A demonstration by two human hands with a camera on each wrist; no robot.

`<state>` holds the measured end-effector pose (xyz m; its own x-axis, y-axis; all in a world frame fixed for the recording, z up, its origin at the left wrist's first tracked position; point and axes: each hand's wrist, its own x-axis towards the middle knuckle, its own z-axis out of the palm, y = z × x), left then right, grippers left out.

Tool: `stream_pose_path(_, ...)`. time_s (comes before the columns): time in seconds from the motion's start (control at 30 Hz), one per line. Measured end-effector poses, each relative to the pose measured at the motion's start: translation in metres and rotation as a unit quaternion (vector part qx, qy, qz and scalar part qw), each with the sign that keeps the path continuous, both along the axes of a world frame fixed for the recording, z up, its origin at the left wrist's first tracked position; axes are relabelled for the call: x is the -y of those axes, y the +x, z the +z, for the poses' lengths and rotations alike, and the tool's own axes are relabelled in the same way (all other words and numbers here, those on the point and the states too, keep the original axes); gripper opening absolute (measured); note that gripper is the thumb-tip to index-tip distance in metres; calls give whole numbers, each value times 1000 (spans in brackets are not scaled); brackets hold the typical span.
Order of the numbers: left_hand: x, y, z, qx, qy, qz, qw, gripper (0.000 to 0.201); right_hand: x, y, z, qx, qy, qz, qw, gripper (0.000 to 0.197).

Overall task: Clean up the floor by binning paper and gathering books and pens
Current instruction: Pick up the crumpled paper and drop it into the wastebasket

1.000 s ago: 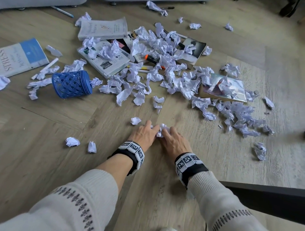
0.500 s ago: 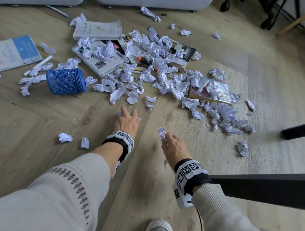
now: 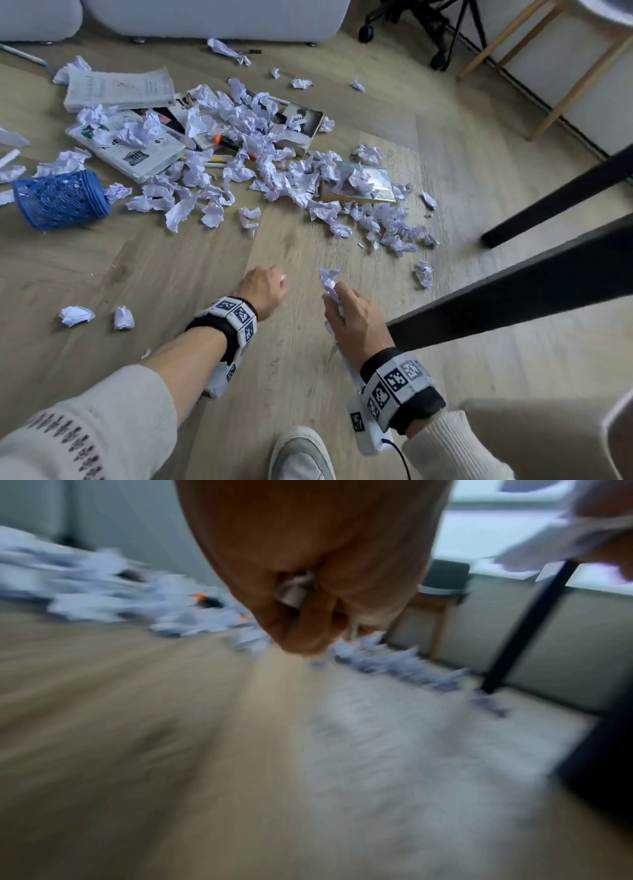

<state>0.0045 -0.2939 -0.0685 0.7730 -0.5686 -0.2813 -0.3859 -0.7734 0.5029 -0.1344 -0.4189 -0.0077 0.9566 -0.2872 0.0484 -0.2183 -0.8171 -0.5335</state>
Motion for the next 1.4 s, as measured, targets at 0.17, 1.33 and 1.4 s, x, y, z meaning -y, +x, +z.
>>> stream_pose_path(0.17, 62, -79, 53, -46, -62, -279, 957, 20, 23, -70, 78, 73, -34, -45, 996, 29)
stream_pose_path(1.33, 264, -241, 190, -34, -363, -430, 826, 31, 148, -276, 172, -106, -38, -395, 912, 46)
stream_pose_path(1.4, 244, -214, 191, 0, -330, -451, 829, 28, 133, -257, 164, -168, -19, -373, 913, 72)
